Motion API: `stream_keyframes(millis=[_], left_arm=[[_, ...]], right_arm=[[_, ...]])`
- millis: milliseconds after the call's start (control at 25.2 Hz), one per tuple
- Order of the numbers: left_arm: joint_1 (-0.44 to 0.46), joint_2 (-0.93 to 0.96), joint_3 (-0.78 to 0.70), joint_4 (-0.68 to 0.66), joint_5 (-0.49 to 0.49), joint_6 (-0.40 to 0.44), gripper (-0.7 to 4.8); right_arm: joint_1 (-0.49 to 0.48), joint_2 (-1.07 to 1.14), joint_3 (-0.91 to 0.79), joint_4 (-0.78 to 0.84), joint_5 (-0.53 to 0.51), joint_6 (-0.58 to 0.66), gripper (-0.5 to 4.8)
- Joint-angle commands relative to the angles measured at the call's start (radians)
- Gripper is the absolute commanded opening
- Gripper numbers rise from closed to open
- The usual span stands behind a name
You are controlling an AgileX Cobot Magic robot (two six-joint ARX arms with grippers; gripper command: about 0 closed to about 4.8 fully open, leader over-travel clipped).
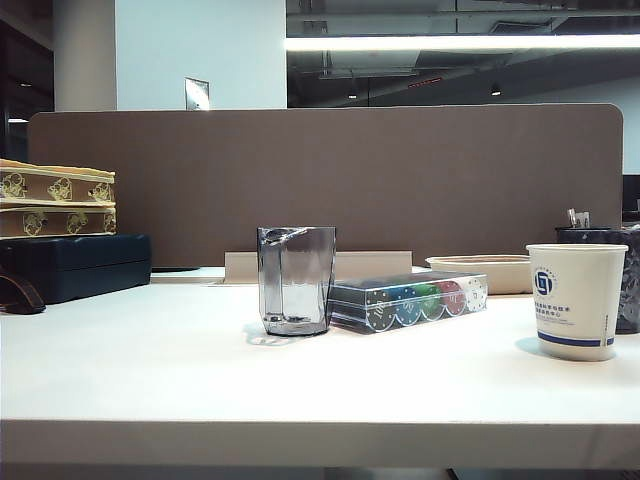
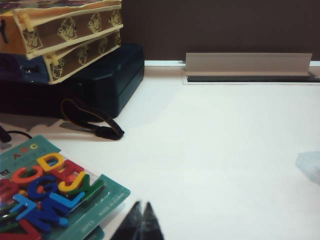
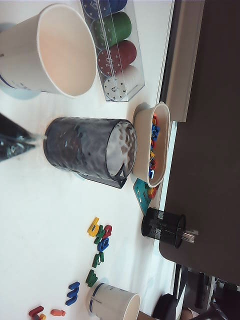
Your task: Pick up the letter "c" and put it in the paper cup.
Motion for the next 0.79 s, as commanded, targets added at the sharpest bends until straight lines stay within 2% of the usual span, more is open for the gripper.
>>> stream_keyframes(millis=[40,159,278,555,793], left_arm=[[0.001,0.000,0.002,0.006,0.004,0.000,-0.03],[0.001,0.000,0.002,0.006,0.003,0.000,-0.03],[0.001,0.000,0.002,0.006,0.003,0.000,-0.03],[0.001,0.000,0.002,0.006,0.004,0.000,-0.03],[0.001,0.000,0.002,0.006,0.004,0.000,-0.03]], right_arm=[[-0.010,0.000,0.003,0.016,0.003,0.004,-0.05],[-0.038,0.000,0.003,0.035,-0.002,0.005,-0.05],[-0.091,0.000,0.003,0.147,-0.008,0.005,-0.05],[-0.127,0.000,0.003,0.281,-0.008,0.006,-0.05],[-0.131,0.000,0.000,0.285,-0.008,0.102,-0.05]])
